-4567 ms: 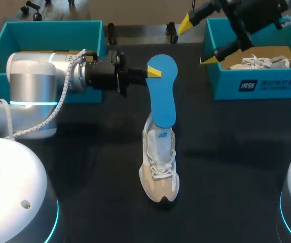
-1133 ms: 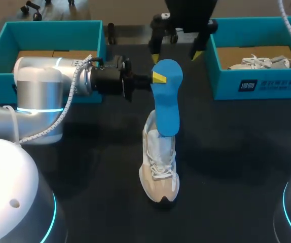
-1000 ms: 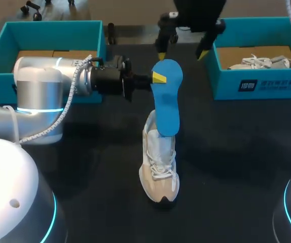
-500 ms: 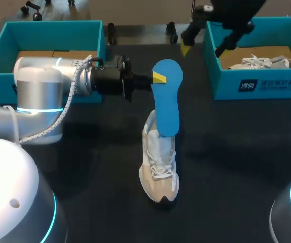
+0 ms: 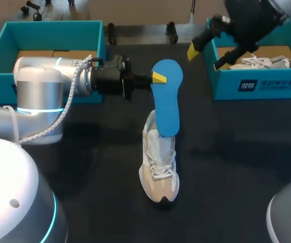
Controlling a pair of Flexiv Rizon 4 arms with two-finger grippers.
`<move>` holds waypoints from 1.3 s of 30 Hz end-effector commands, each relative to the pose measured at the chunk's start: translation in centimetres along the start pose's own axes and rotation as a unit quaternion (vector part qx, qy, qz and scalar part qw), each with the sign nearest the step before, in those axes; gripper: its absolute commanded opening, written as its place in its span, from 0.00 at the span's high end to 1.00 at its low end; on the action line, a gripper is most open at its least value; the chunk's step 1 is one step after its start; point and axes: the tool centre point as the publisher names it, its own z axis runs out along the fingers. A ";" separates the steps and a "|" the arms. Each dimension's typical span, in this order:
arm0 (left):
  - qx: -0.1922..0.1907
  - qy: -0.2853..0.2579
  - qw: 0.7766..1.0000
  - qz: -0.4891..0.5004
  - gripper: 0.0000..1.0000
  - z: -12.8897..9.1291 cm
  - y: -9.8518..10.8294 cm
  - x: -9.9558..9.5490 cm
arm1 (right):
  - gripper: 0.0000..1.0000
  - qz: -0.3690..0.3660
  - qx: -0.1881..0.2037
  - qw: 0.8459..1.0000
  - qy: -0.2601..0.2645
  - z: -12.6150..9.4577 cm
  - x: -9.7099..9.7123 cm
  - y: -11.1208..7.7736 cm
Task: Take the shoe out of the shoebox, open the shoe tongue, remove and reinsert the insole, then place the shoe into the shoebox
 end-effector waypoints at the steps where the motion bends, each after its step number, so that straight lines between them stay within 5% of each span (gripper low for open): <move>1: 0.001 -0.001 1.000 0.000 1.00 0.0 0.1 0.0 | 0.00 0.007 -0.012 0.986 0.164 1.3 -0.9 -0.9; 14: 0.001 -0.001 1.000 0.000 1.00 0.0 0.1 0.0 | 0.00 0.027 -0.043 0.963 0.266 3.1 -3.2 -2.1; 29: 0.001 -0.001 1.000 0.000 1.00 0.0 0.1 0.0 | 0.00 0.064 -0.057 0.943 0.322 4.9 -4.9 -2.6; 39: 0.001 -0.001 1.000 0.000 1.00 0.0 0.1 0.0 | 0.00 0.090 -0.051 0.943 0.316 5.6 -5.6 -2.4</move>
